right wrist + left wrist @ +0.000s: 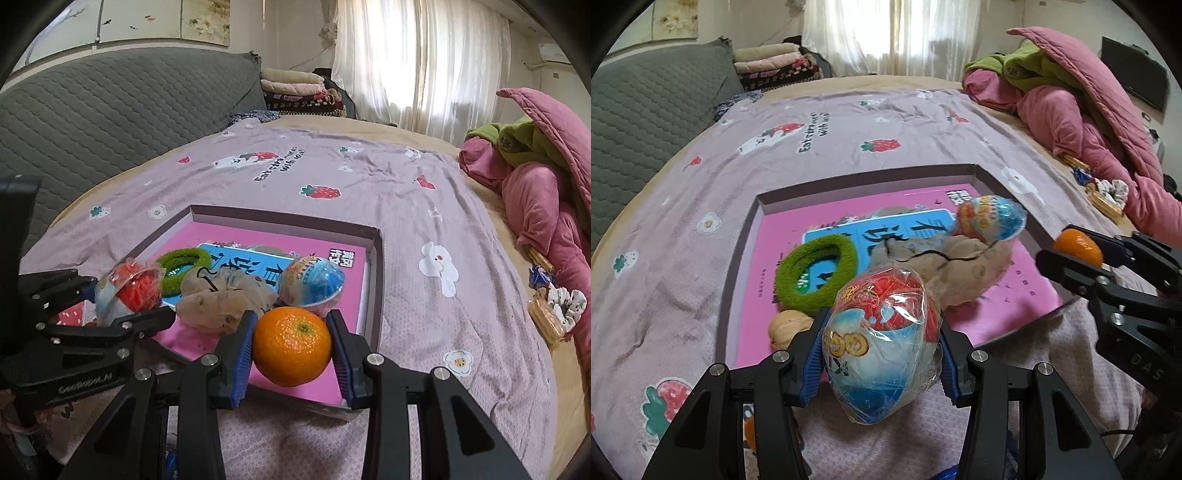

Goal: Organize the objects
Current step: 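Carry the wrapped toy egg and the mandarin over the tray with both grippers, then lower the mandarin into the tray and open the right gripper while the left releases the egg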

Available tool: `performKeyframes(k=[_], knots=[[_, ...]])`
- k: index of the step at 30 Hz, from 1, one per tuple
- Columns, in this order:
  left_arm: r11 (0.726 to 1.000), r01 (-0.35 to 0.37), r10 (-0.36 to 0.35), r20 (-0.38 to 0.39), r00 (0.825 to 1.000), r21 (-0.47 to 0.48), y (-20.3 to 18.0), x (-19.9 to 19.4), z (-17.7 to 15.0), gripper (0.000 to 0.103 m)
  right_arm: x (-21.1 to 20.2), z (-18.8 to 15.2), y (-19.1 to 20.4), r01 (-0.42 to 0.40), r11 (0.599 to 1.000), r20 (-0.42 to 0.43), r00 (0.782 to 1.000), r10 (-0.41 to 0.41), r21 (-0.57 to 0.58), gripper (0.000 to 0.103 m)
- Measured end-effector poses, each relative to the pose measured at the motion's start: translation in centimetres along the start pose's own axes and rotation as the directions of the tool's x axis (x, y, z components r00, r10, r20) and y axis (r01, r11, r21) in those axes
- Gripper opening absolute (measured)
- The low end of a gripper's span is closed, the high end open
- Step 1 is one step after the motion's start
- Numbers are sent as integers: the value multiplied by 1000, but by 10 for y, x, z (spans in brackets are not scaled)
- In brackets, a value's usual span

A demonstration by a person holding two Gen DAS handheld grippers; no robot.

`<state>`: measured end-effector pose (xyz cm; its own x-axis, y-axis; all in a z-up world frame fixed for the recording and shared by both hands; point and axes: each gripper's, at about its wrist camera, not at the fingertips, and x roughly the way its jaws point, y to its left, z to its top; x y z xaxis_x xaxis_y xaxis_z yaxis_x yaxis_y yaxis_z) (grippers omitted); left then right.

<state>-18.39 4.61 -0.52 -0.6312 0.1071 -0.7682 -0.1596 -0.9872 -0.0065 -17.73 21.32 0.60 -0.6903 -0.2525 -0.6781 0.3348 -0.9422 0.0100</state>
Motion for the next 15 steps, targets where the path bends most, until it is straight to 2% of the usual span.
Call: performKeyframes(k=[5,15], knots=[[1000,-15,16,-15,1000,26,-11,9,1,53,0,-1,-6,-18,1000,-3,1000,18,18,39],[1000,-16,16,-23,1000,18,-14,22,10,53,8,-3,-8,-24,1000,-19,1000,24,15,39]])
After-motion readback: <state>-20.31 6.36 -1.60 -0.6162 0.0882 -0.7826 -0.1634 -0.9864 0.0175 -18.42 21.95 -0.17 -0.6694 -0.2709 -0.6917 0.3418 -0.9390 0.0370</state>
